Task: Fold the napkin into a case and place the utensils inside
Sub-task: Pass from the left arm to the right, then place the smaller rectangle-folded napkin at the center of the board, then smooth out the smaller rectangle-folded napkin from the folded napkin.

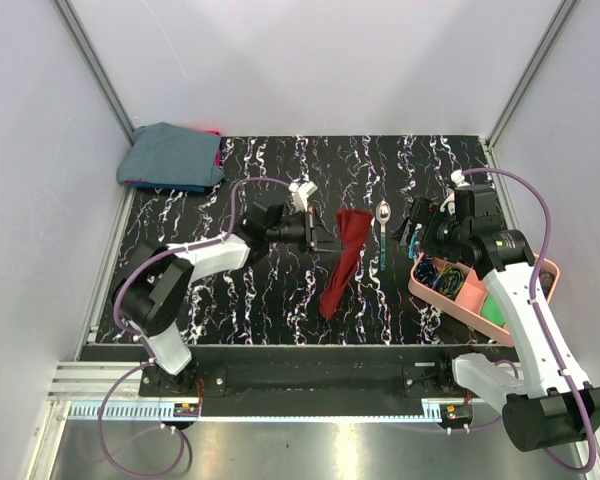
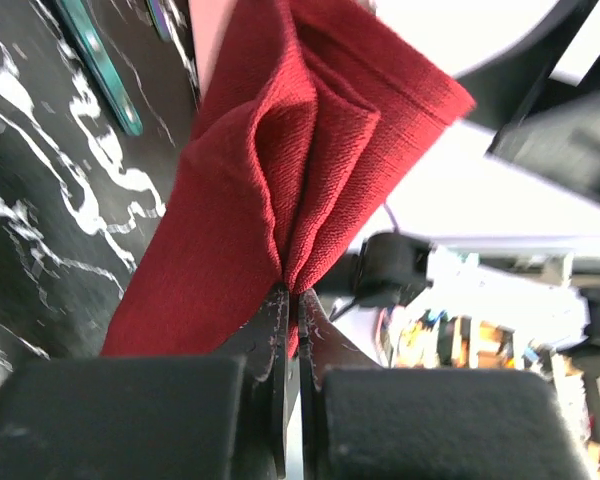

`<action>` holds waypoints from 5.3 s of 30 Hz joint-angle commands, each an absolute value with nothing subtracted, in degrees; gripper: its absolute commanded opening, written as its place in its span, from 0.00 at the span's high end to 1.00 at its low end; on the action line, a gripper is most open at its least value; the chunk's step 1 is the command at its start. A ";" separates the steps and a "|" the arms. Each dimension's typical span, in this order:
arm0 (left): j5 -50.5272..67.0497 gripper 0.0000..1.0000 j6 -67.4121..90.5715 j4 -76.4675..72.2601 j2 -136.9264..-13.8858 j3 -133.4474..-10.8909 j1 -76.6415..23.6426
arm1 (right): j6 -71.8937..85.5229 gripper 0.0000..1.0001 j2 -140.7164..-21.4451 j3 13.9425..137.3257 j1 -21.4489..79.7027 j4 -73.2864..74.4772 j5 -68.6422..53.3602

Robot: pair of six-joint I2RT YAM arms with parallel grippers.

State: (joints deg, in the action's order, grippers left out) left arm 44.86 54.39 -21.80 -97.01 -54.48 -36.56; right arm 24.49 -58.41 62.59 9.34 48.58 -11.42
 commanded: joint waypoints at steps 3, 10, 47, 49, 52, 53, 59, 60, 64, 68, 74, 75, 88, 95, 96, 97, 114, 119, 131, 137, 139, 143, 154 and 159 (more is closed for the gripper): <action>51.24 1.00 60.47 -33.84 -103.18 -55.28 -30.68 | 25.31 0.00 -58.62 64.95 9.05 48.87 -9.76; 53.44 1.00 60.21 -33.58 -109.50 -58.27 -25.50 | 25.58 0.00 -59.76 64.78 9.05 48.08 -9.49; 50.98 1.00 54.76 -24.78 -106.44 -55.99 -20.74 | 42.27 0.05 -93.42 49.30 38.49 0.53 -13.63; 50.98 1.00 55.28 -25.31 -106.52 -55.64 -20.74 | 42.80 0.09 -94.83 49.74 39.81 -1.23 -12.14; 51.15 1.00 55.55 -26.10 -106.17 -55.02 -20.74 | 43.15 0.18 -95.80 49.92 40.95 -0.88 -8.27; 51.15 1.00 55.55 -26.19 -106.08 -54.93 -20.74 | 43.07 0.22 -95.80 49.83 41.13 -1.05 -7.57; 50.36 1.00 56.77 -27.77 -106.08 -54.49 -20.83 | 41.22 0.45 -96.07 51.85 41.22 1.75 -5.54; 50.19 1.00 57.13 -28.12 -106.08 -54.41 -20.83 | 40.61 0.49 -95.80 51.94 41.22 2.19 -5.28; 49.66 1.00 59.32 -30.32 -106.35 -54.40 -21.27 | 39.20 0.67 -94.49 53.26 41.22 6.05 -3.26; 48.78 1.00 61.61 -33.47 -107.92 -55.37 -23.11 | 36.83 0.81 -92.73 54.75 41.31 11.15 -1.06; 46.50 1.00 67.76 -40.68 -111.35 -57.13 -25.92 | 31.56 0.89 -88.86 58.18 41.31 23.36 6.40; 45.80 1.00 68.29 -41.04 -111.53 -57.83 -26.19 | 29.73 0.90 -88.51 59.14 41.31 26.42 7.63; 31.83 0.26 56.09 -12.96 -103.02 -57.58 -24.00 | 21.89 0.93 -98.77 72.85 42.27 46.13 14.59; 20.84 0.21 44.22 11.40 -85.11 -53.88 -10.58 | 22.94 0.93 -110.90 86.20 47.63 58.51 22.66; 18.48 0.21 43.77 13.69 -83.25 -53.27 -8.98 | 23.55 0.91 -112.22 89.27 48.59 59.75 23.63; 17.24 0.21 43.51 17.97 -81.41 -53.00 -7.22 | 23.90 0.89 -114.67 90.60 50.00 60.72 24.08; -1.58 0.16 36.39 33.13 -56.43 -52.91 3.69 | 37.53 0.26 -133.17 121.03 64.95 77.00 25.32; 8.83 0.18 34.11 32.09 -57.04 -53.36 3.87 | 36.83 0.18 -119.64 110.07 64.51 65.93 20.57; 42.00 0.56 43.12 0.29 -81.54 -49.39 -10.18 | 30.32 0.42 -88.25 65.25 42.91 21.29 -17.64; 44.20 0.72 53.15 -15.28 -98.24 -53.86 -13.53 | 33.30 0.75 -91.93 56.62 38.24 4.06 -35.41; 45.35 0.73 55.71 -21.43 -103.34 -55.10 -14.41 | 34.97 0.78 -93.77 55.11 38.32 -2.68 -39.52; 43.78 0.74 57.75 -23.12 -108.80 -59.84 -15.64 | 37.79 0.81 -96.94 50.65 38.23 -9.65 -43.32; 38.23 0.74 51.69 -8.27 -120.50 -70.22 -15.64 | 41.48 0.85 -109.68 43.15 38.06 -27.33 -47.19; 36.48 0.69 45.19 -0.19 -116.12 -73.82 -15.73 | 40.34 0.80 -104.96 44.56 37.09 -22.43 -46.32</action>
